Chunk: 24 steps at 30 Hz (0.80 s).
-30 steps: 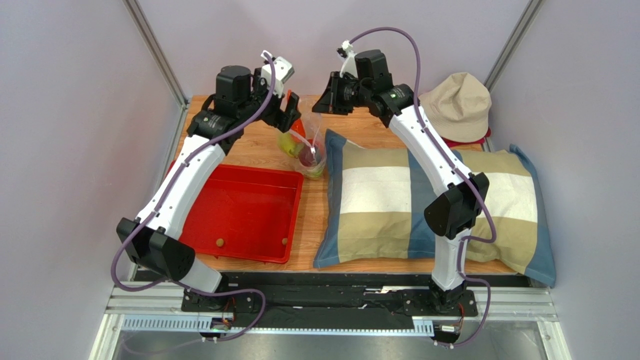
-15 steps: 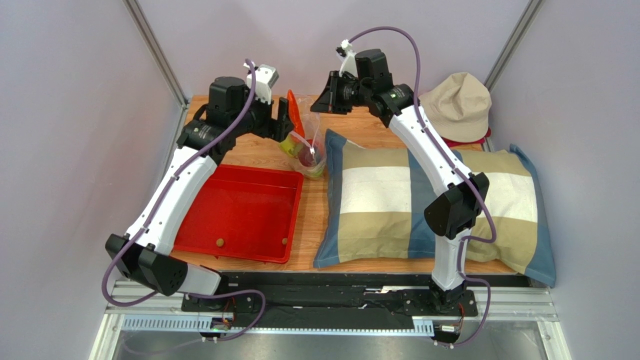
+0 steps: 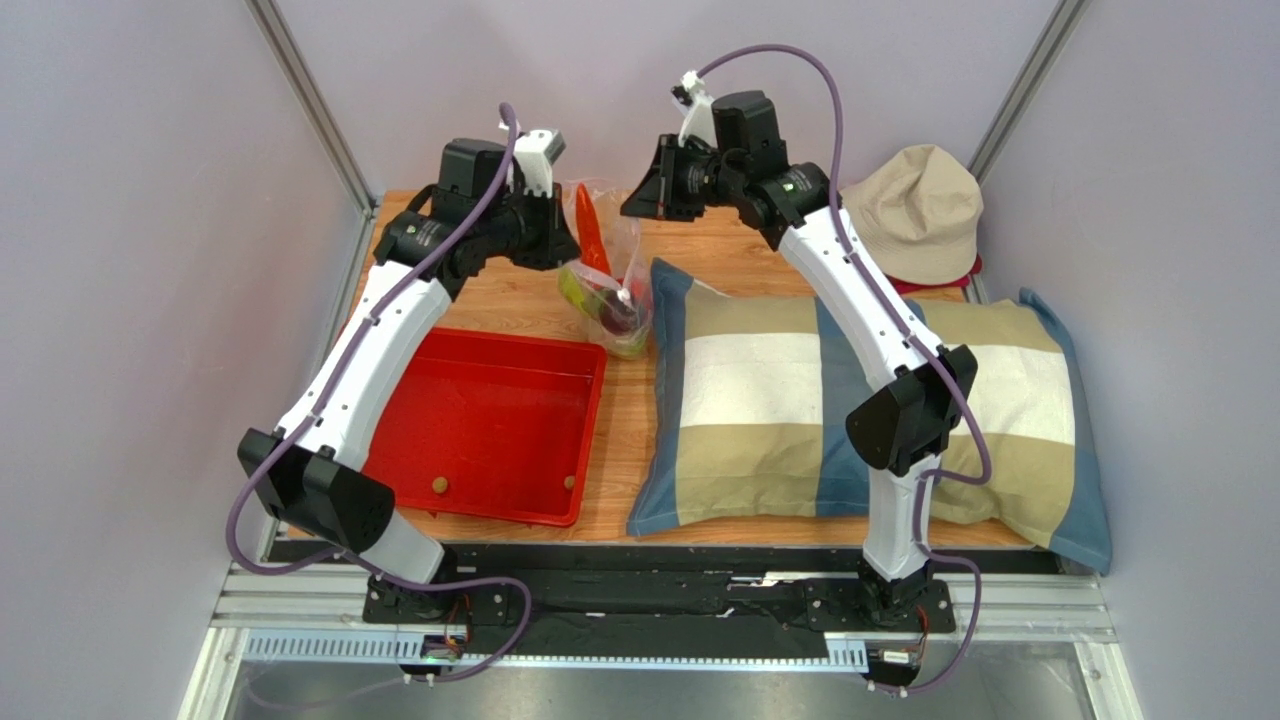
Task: Place the food in the zip-top bag and seal the zipper
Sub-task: Adjust the zipper food storage bag at the center of the board.
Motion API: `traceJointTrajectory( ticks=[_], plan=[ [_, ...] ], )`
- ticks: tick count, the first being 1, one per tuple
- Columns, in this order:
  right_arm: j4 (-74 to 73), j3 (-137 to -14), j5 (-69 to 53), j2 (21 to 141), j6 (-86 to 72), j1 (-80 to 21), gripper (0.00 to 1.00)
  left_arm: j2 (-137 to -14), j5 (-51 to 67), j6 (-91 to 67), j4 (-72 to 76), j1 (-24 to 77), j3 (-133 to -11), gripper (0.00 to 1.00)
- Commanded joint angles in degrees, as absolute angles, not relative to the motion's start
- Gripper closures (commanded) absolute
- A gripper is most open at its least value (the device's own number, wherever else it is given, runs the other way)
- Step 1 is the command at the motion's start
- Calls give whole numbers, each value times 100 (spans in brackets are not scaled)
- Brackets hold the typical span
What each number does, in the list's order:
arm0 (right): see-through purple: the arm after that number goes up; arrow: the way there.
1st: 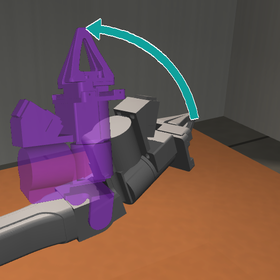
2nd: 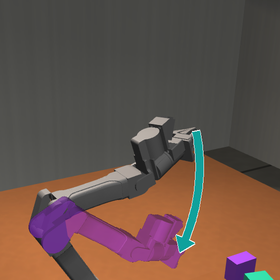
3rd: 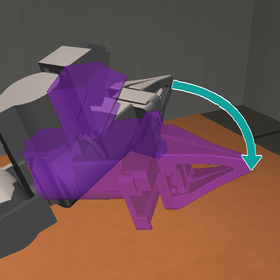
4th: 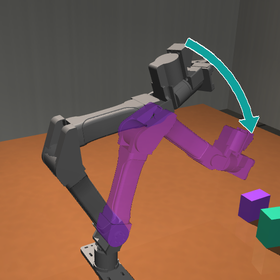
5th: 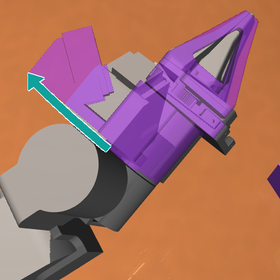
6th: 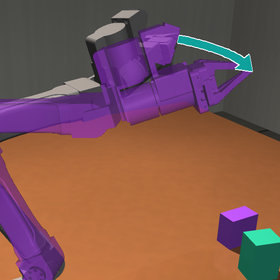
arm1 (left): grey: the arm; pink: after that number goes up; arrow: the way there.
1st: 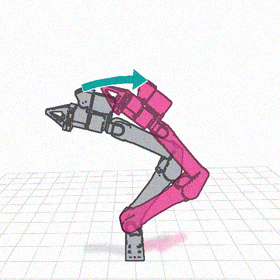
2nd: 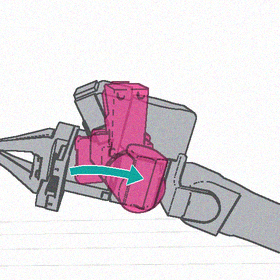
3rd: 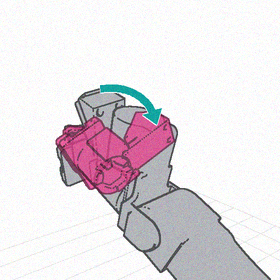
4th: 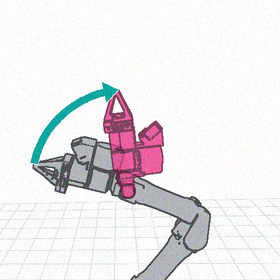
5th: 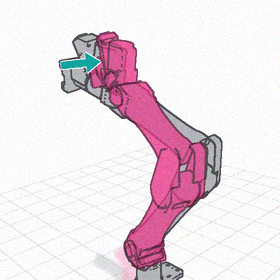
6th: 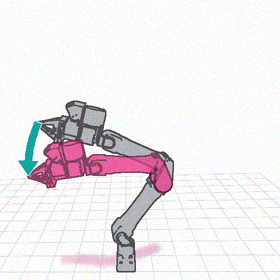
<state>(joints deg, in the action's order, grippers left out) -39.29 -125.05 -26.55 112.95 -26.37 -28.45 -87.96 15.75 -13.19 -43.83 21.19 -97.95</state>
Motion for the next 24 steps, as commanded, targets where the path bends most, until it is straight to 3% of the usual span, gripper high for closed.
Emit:
traceJointTrajectory(
  ticks=[1,7,13,24],
  plan=[
    [-3657,-13289,-2505,11075,-2312,-2830,100,-8035,1873,-1275,-3579,2101,-10231,100],
    [-3374,-12524,-1925,11021,-1802,-2883,100,-8242,1444,-1264,-3549,2075,-9853,100],
    [-3928,-12595,-1872,11592,-1441,-3041,100,-8701,2012,-1196,-3797,1978,-9554,100],
    [-3429,-12912,-2021,11171,-1512,-2971,100,-7980,1591,-773,-2996,1942,-9580,100]
  ],
)
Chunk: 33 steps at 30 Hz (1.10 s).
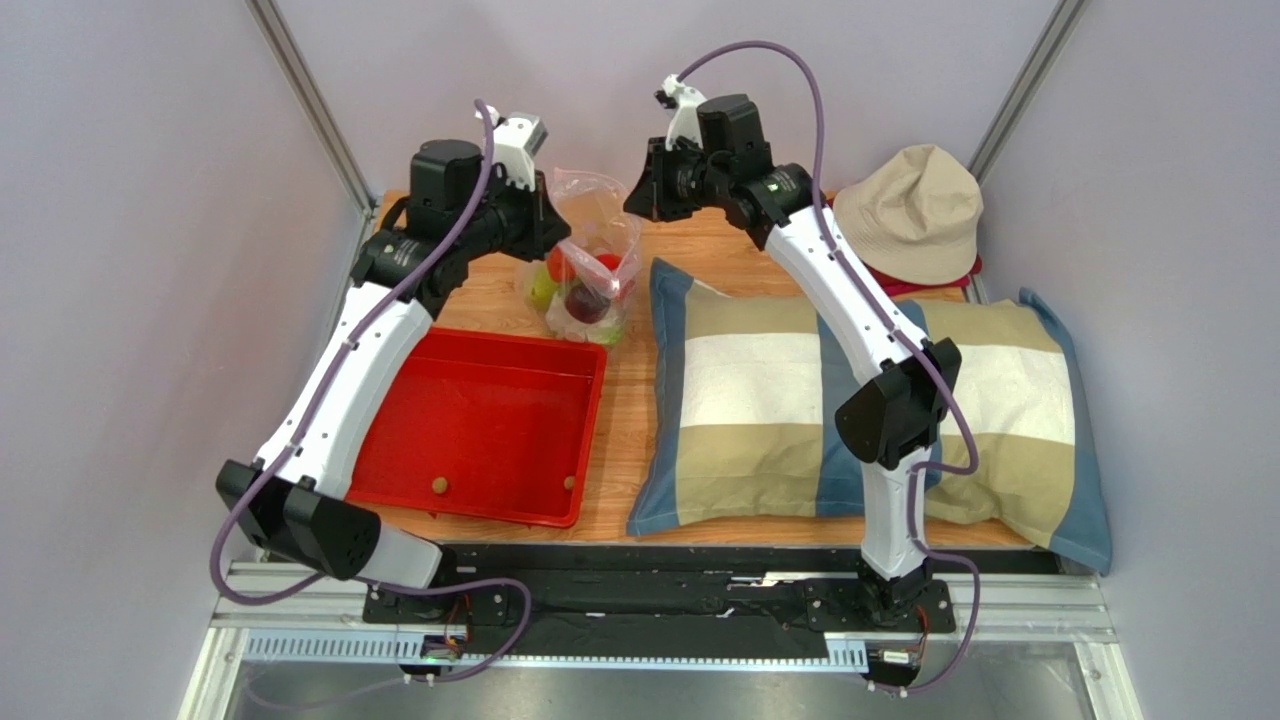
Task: Place the food in the zip-top bag and seal the zipper
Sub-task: Adjust the zipper food storage bag at the center of the board, then pick up the fake fruit from the bin.
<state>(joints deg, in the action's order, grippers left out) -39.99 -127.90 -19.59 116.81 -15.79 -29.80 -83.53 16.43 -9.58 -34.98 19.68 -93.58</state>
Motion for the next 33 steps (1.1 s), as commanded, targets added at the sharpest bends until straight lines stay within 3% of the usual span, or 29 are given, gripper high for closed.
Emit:
traceJointTrajectory(
  ticks=[1,3,5,6,9,12,18,22,33],
  plan=[
    [-3445,-12859,-2039,11180,-1512,-2979,100,-7989,1591,-852,-3041,1925,-9545,100],
    [-3594,-12788,-2127,11302,-1520,-2988,100,-7989,1669,-975,-3137,1794,-9431,96],
    [-3612,-12675,-2145,11355,-1477,-2988,100,-7989,1792,-1098,-3321,1679,-9422,80],
    [-3560,-12526,-2153,11382,-1468,-2988,100,-7981,1880,-1107,-3418,1592,-9448,61],
    [-3542,-12402,-2276,11469,-1415,-2988,100,-7780,2021,-1099,-3848,1205,-9440,26],
    [-3612,-12445,-2364,11601,-1424,-2988,100,-7298,2188,-557,-4270,538,-9125,11],
    [-3595,-12551,-2478,11566,-1494,-2988,100,-6645,1996,1384,-5808,-1132,-8370,5],
    [-3621,-12779,-2619,11610,-1617,-2988,100,-6688,1697,2503,-6345,-2081,-7587,9],
    [-3770,-13069,-2804,11619,-1705,-3015,100,-7750,9,3497,-5354,-2294,-6294,14]
  ],
)
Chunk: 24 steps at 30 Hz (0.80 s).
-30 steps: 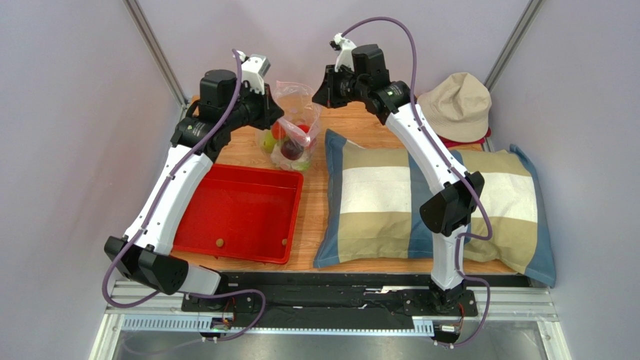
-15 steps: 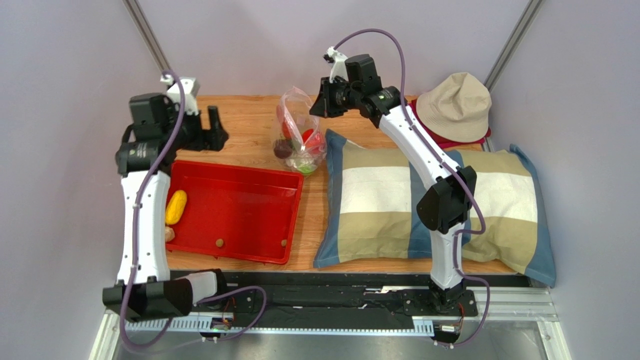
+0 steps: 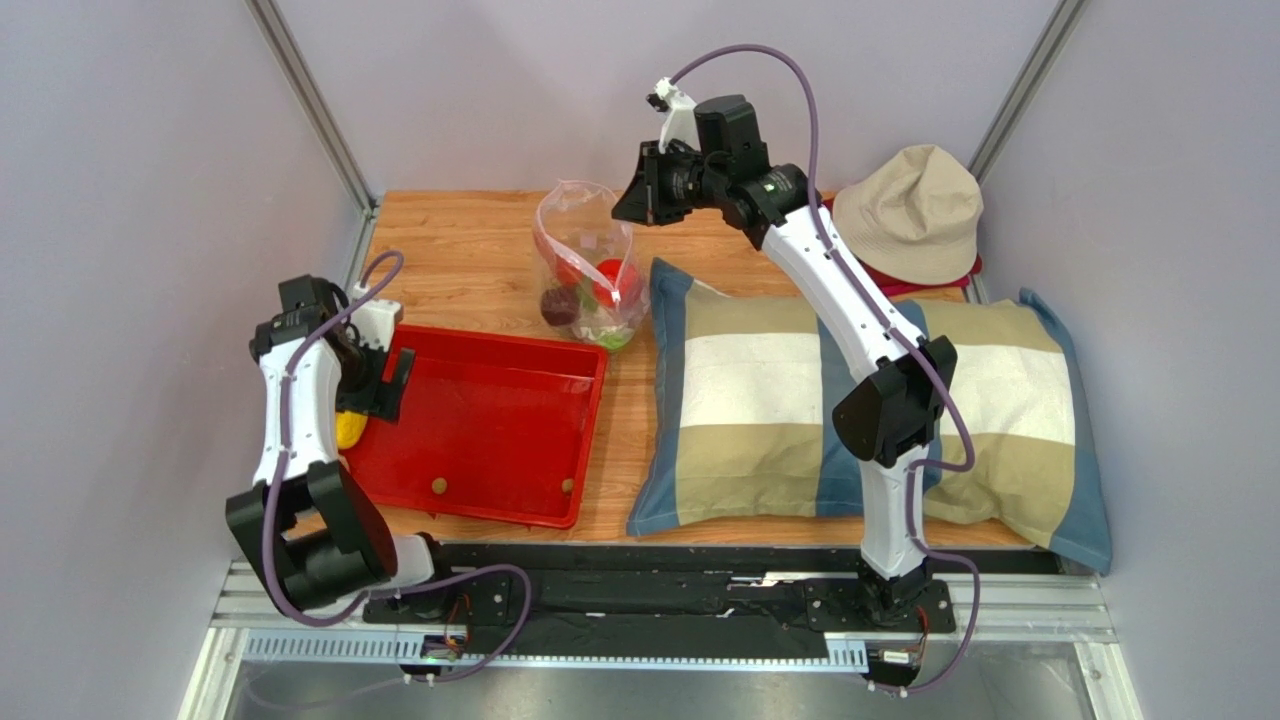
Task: Place the food in the zip-top bag and seal the zipper
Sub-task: Pick up the fake fruit from the bin.
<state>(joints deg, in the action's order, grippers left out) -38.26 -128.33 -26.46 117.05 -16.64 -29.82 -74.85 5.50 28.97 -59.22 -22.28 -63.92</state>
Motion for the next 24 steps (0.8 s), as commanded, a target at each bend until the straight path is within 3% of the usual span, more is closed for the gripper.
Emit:
traceJointTrajectory(
  ticks=[1,15,22,23,24],
  plan=[
    [-3788,-13061,-2804,11602,-1688,-3015,100,-7848,-148,3542,-5179,-2285,-6276,15],
    [-3937,-13096,-2716,11558,-1521,-3006,100,-9482,-520,3639,-4341,-2285,-6143,18],
    [-3894,-12938,-2716,11479,-1415,-3015,100,-9361,500,3454,-5150,-2285,-6267,41],
    [-3850,-12920,-2716,11479,-1424,-3015,100,-9273,666,3402,-5194,-2276,-6293,53],
    [-3841,-12885,-2707,11479,-1433,-3015,100,-9229,755,3384,-5307,-2285,-6336,58]
  ],
)
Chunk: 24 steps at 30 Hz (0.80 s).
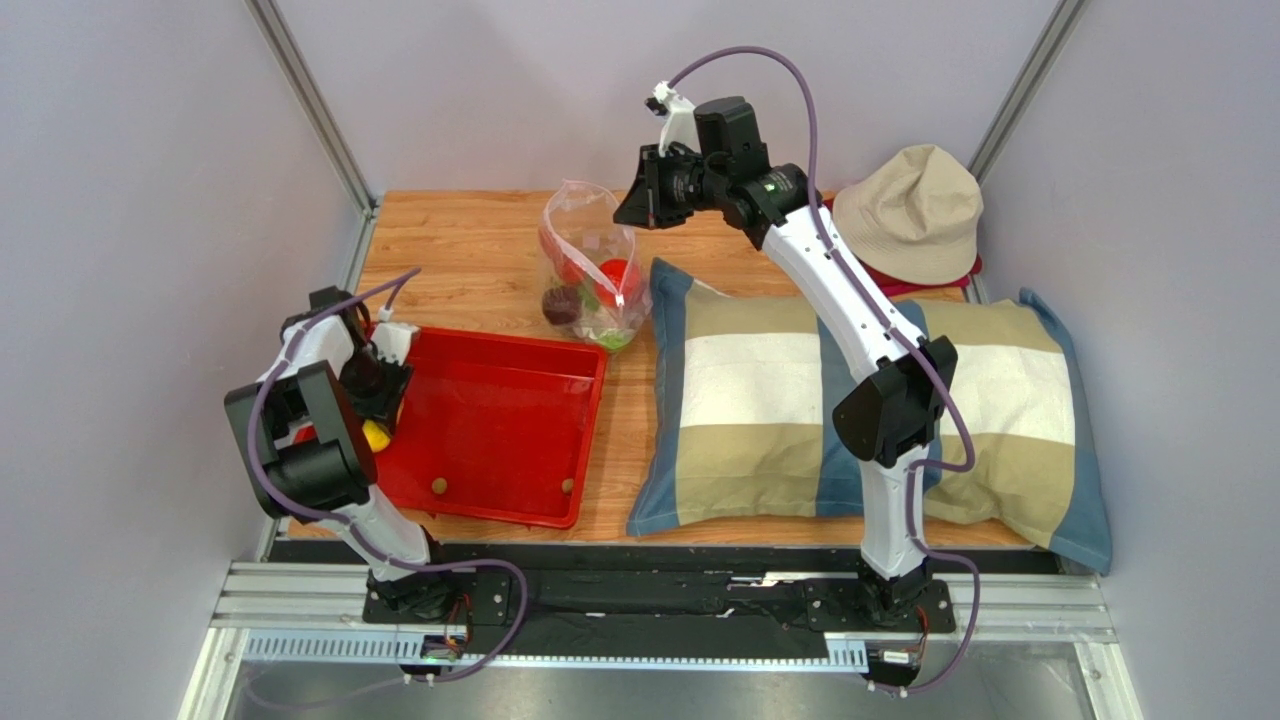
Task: Place the food in the zip-top bag and seal the zipper
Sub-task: Pick up the fake fruit from the bin, then place the fake fruit in the zipper food storage bag.
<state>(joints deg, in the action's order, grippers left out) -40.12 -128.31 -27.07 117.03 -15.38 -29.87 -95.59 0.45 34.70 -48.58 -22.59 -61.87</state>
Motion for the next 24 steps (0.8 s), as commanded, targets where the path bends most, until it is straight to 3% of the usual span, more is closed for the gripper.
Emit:
traceJointTrajectory(
  ticks=[1,3,5,14,24],
  plan=[
    [-3815,-12885,-2716,11470,-1459,-3015,100,-9185,886,3375,-5404,-2276,-6398,62],
    [-3771,-12867,-2751,11470,-1503,-3015,100,-8975,1255,3393,-5632,-2276,-6626,79],
    [-3727,-12823,-2803,11461,-1564,-3023,100,-8651,1772,3410,-5800,-2276,-6959,86],
    [-3823,-12594,-3234,11285,-1485,-3217,100,-7603,4233,2208,-6048,-2014,-9312,87],
    [-4175,-13165,-3234,11496,-1599,-3331,100,-7734,4799,-386,-3316,-98,-10020,94]
  ],
)
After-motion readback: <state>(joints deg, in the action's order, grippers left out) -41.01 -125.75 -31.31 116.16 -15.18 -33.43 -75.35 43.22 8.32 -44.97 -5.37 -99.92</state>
